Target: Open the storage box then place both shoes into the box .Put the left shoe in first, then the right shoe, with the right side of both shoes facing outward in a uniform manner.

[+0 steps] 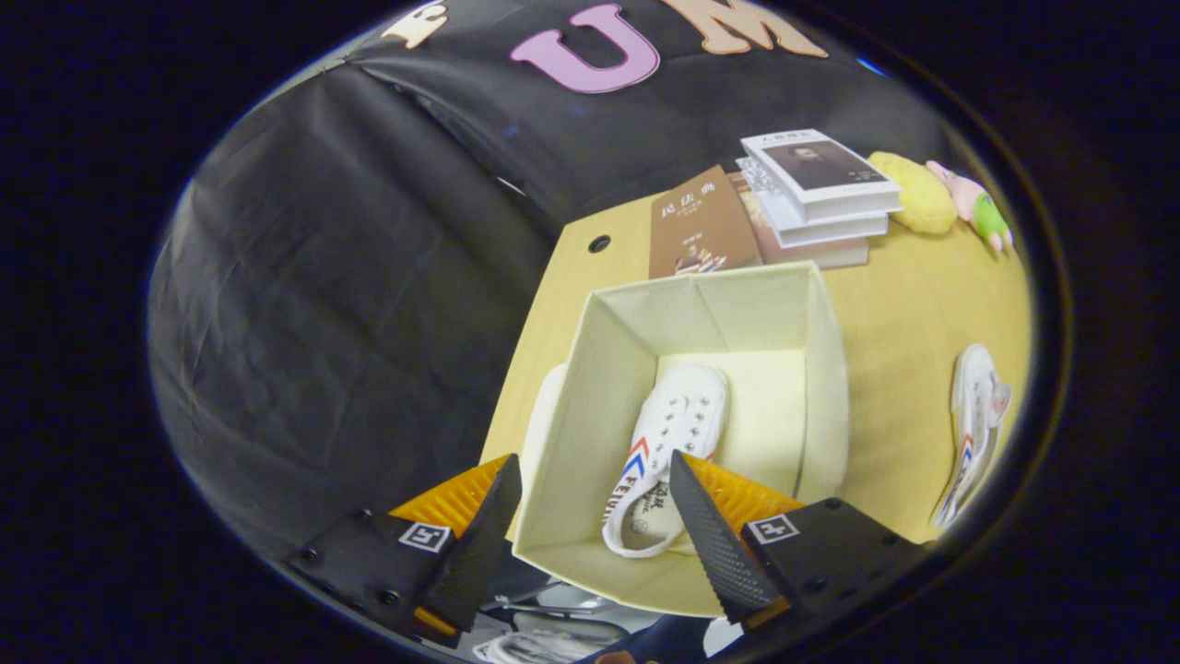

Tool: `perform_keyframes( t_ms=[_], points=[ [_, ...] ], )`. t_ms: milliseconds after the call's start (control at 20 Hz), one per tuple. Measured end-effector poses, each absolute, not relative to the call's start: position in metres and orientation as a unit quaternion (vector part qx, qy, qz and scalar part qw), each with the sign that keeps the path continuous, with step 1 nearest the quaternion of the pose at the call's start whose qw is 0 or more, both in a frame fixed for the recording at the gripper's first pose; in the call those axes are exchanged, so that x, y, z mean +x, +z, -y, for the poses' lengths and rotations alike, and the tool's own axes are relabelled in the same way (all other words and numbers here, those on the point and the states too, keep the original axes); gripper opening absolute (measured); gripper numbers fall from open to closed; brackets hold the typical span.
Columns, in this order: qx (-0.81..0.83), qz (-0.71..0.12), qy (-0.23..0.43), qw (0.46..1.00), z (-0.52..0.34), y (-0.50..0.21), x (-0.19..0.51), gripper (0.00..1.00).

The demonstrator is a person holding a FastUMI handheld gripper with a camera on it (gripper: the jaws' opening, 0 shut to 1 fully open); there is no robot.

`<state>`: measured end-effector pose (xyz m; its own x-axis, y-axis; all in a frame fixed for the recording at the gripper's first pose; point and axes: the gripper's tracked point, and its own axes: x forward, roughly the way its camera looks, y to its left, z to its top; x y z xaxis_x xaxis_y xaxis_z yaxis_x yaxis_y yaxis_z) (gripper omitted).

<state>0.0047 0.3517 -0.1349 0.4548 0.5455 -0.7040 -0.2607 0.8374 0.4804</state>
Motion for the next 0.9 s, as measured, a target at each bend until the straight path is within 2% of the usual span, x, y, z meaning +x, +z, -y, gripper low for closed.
perform_keyframes(
  t_ms=[350, 650, 900],
  points=[
    [0.135, -0.409, 0.21, 0.878, -0.256, -0.115, 0.016, 1.0],
    [0.056, -0.364, 0.112, 0.923, -0.128, -0.13, 0.03, 1.0],
    [-0.001, -0.39, 0.035, 0.92, -0.039, -0.175, 0.016, 1.0]
  ],
)
